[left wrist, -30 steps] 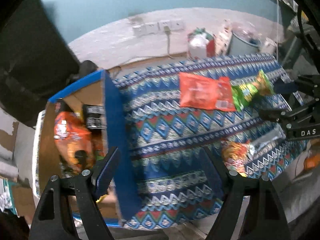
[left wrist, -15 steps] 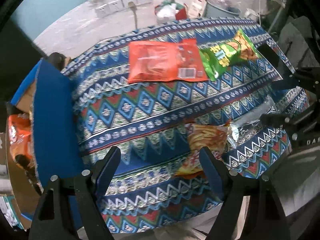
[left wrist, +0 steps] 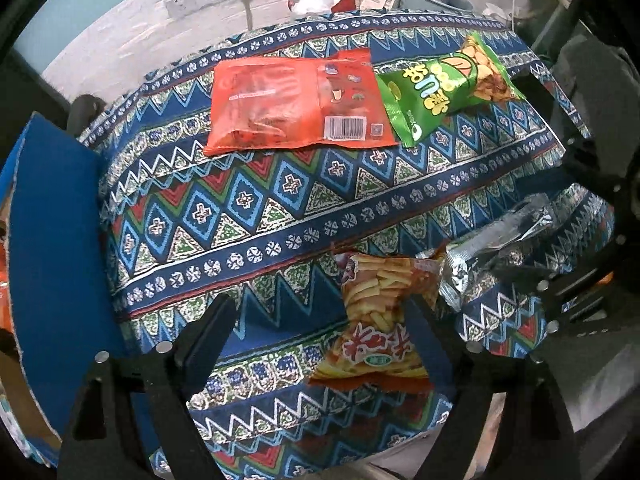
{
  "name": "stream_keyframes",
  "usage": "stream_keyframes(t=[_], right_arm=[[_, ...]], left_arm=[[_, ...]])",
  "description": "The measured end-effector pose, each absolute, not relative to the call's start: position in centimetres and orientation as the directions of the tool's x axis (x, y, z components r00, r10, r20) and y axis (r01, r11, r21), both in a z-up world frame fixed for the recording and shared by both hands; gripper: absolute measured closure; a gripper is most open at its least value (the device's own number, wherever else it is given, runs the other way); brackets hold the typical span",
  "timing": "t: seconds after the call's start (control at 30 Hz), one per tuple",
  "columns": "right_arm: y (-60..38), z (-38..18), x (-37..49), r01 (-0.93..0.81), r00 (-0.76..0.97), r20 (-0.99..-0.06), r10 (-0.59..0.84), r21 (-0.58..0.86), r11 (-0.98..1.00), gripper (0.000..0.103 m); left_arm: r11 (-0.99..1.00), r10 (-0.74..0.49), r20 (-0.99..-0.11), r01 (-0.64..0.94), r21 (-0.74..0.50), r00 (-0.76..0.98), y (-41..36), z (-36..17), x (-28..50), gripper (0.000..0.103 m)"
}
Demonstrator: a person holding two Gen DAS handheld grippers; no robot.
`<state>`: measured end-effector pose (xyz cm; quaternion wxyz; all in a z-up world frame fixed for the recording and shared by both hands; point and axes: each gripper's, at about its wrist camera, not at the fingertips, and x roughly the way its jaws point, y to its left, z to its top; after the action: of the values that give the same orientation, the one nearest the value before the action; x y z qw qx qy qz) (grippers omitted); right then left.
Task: Organize snacks
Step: 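Grasp the silver foil pack with right tool while left tool grasps red fries chip bag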
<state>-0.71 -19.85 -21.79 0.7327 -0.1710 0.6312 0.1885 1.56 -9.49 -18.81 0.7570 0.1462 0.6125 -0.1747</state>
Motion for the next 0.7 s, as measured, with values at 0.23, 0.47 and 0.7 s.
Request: stream_keyframes(t=[0.23, 0.47, 0.7], right_arm=[[-20.1, -23.3, 0.2, -0.468, 0.089, -0.99, 0.111, 0.057, 0.882, 0.065], [-21.9, -23.3, 1.1, -0.346, 0.109, -0.987, 0.116, 0.071, 0.936, 0.076], [-22.8, -22.7, 1.4, -0.296, 0.146, -0.981, 0.128, 0.08, 0.952, 0.076]], left_arm=[[0.912, -0.112, -0.981, 0.408, -0.038, 0.159, -9.3, -19.2, 2.4, 0.016], [0.922, -0.164, -0.981, 0.369, -0.117, 0.1, -10.0, -19.9, 2.7, 0.016], [0.915, -0.133, -0.989, 0.391, -0.096, 0.07, -12.0, -21.4, 2.6, 0.016]])
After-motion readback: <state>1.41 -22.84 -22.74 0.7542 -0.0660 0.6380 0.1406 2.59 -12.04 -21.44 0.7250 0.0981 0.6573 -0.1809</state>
